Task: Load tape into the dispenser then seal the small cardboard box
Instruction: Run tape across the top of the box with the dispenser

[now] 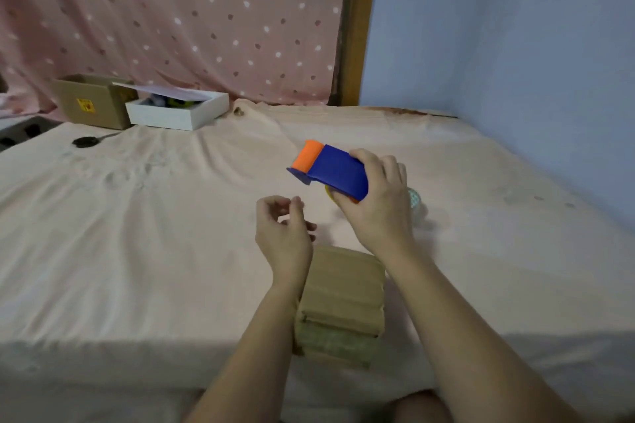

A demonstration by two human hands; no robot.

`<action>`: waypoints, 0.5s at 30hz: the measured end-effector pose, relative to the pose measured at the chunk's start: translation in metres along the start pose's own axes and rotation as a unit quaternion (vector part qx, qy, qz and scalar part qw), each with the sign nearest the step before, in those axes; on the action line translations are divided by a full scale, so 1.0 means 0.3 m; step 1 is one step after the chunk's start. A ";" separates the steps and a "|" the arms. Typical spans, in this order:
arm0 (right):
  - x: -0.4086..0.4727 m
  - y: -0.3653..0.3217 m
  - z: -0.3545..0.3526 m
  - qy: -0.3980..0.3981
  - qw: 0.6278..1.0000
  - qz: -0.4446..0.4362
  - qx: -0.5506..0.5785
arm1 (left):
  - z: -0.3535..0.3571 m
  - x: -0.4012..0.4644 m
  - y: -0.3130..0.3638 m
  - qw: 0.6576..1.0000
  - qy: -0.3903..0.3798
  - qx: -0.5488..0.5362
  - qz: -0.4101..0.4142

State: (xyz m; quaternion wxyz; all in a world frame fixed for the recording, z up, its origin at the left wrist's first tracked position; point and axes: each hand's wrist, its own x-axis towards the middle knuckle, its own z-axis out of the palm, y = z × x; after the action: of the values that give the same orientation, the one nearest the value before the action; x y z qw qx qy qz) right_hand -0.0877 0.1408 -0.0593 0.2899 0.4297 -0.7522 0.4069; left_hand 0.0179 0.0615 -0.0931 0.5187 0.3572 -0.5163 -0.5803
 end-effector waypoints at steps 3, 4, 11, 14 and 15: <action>0.055 0.027 0.042 0.018 1.000 -0.001 -0.003 | 0.044 0.069 0.006 1.000 0.010 0.002 0.022; 0.074 0.037 0.057 0.022 1.000 -0.004 -0.008 | 0.060 0.096 0.012 0.999 0.009 0.006 0.032; 0.175 0.061 0.083 -0.012 1.000 0.002 -0.025 | 0.087 0.242 0.026 0.997 -0.002 0.049 0.064; 0.145 0.054 0.034 -0.030 0.999 0.022 -0.025 | 0.046 0.242 0.048 0.996 -0.022 0.053 0.068; 0.126 0.050 0.017 -0.040 0.998 0.040 -0.019 | 0.029 0.234 0.055 0.996 -0.030 0.052 0.068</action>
State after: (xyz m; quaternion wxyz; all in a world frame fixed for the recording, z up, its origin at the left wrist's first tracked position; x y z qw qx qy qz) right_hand -0.1188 0.1256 -0.0377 0.2512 0.4095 -0.7873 0.3864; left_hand -0.0011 -0.0034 -0.0668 0.5217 0.3304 -0.5843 -0.5266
